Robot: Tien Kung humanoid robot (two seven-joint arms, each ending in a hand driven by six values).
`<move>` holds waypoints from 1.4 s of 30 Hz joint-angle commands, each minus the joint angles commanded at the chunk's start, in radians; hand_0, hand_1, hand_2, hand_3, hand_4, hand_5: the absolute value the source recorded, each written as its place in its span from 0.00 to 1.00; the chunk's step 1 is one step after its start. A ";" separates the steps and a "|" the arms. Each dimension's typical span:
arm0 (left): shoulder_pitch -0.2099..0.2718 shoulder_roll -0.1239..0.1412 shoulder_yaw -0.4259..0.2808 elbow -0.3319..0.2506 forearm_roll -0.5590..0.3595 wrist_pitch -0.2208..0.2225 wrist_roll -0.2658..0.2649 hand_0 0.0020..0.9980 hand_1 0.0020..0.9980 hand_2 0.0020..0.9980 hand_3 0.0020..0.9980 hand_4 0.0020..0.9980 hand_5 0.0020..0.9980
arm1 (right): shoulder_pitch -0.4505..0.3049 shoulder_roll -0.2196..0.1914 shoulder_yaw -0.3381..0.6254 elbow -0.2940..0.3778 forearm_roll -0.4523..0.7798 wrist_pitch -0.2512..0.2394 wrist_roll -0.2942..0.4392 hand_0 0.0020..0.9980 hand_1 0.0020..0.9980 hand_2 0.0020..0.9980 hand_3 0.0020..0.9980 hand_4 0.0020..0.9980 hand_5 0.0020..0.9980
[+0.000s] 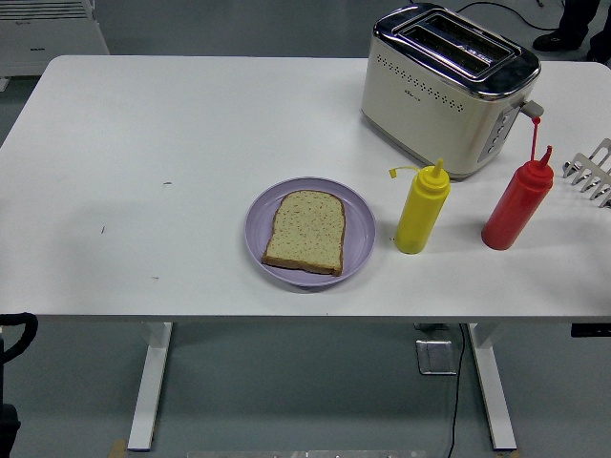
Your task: Pick up the cup,pour liquid into bread,place the cup on the desk
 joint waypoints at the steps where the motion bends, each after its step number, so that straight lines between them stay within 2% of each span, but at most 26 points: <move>1: 0.000 0.000 0.000 0.000 0.000 0.000 0.000 0.75 0.77 0.77 0.67 0.64 1.00 | 0.001 0.000 -0.005 0.000 -0.003 0.000 -0.001 0.98 0.93 0.99 1.00 0.95 0.36; 10: -0.002 -0.001 -0.002 0.000 0.000 0.000 0.000 0.75 0.76 0.77 0.67 0.64 1.00 | 0.051 0.024 -0.089 -0.031 -0.011 -0.018 -0.005 0.98 0.93 0.99 1.00 0.95 0.34; 20: 0.001 -0.003 -0.004 0.000 0.000 0.001 0.000 0.75 0.76 0.77 0.67 0.64 1.00 | 0.152 0.044 -0.179 -0.109 0.015 -0.039 -0.012 0.97 0.92 0.98 1.00 0.95 0.33; 31: 0.002 -0.002 -0.002 0.001 0.000 0.001 0.000 0.75 0.76 0.77 0.67 0.63 1.00 | 0.221 0.073 -0.226 -0.149 0.002 -0.039 -0.013 0.96 0.91 0.96 1.00 0.94 0.32; 39: 0.006 -0.002 0.000 0.001 0.000 0.001 0.000 0.75 0.76 0.77 0.67 0.63 1.00 | 0.265 0.089 -0.253 -0.182 0.018 -0.058 -0.010 0.95 0.90 0.95 1.00 0.93 0.32; 40: 0.006 -0.002 0.001 0.001 0.000 0.001 0.000 0.75 0.76 0.77 0.67 0.63 1.00 | 0.270 0.091 -0.258 -0.186 0.023 -0.064 -0.009 0.91 0.85 0.89 0.98 0.93 0.32; 42: 0.008 -0.002 0.001 0.001 0.001 0.001 0.000 0.75 0.76 0.77 0.67 0.63 1.00 | 0.277 0.095 -0.267 -0.192 0.036 -0.071 -0.009 0.91 0.85 0.89 0.98 0.93 0.32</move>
